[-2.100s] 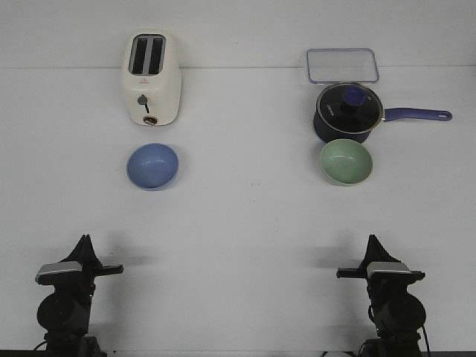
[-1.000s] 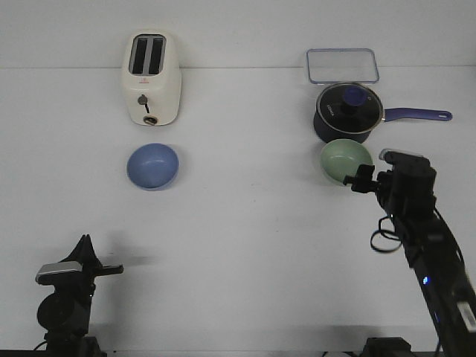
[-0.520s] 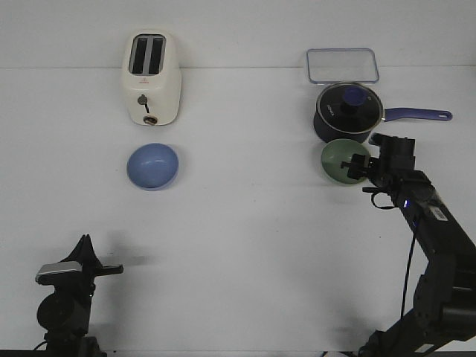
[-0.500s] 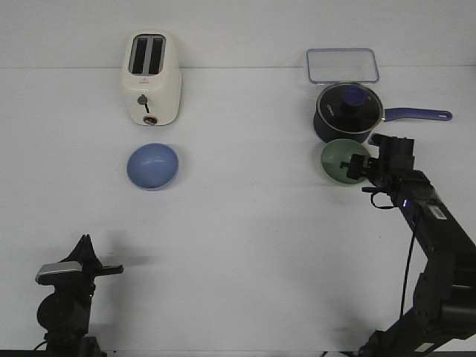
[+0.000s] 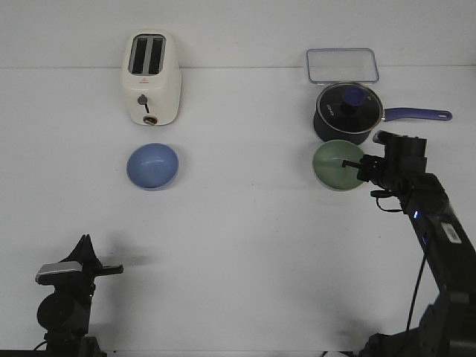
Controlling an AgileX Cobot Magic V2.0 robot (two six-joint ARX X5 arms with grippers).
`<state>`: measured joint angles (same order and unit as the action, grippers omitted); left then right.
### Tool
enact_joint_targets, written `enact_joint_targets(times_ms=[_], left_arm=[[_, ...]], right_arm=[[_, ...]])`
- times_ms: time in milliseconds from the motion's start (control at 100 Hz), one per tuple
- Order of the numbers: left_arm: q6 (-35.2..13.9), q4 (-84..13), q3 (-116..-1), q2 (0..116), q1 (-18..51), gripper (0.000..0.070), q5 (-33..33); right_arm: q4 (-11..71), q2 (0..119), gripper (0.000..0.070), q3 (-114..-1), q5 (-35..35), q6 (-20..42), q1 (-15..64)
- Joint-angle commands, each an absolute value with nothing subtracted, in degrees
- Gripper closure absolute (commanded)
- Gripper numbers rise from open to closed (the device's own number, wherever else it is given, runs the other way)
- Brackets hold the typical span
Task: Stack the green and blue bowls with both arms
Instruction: 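Grasp the pale green bowl with the right gripper and drag it toward the table center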
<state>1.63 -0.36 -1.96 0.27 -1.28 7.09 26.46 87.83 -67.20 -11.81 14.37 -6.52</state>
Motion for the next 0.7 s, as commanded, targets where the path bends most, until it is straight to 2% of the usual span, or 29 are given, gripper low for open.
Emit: enact_joint_targets(times_ms=[0,140,250,360,500,690], left_arm=[[2.15,0.32,-0.82,0.19,-1.28,0.0685,6.83],[2.15,0.32,-0.82,0.19,-1.28,0.0685,6.83],[2.15,0.32,-0.82,0.19,-1.28,0.0685,6.83],[2.15,0.32,-0.82,0.19,-1.28,0.0685,6.83],[2.15,0.32,-0.82,0.19,-1.28,0.0685,6.83],[2.15,0.32,-0.82,0.19,-1.28,0.0685,6.83]], right_arm=[[28.21,84.14,0.0700,-67.72,-13.30,14.74,-5.30],[29.80,74.78,0.0700,-63.59,-14.17,15.05,1.39],[29.63,70.02,0.0700,-59.24,-14.11,15.16,10.35],[29.02,69.49,0.0700,-55.24,-13.02,16.51,19.55],[23.88,70.04,0.0700,-48.93,-9.98,20.05,28.40],[21.50,72.03,0.0700,-43.81,-7.22,22.48,34.68]])
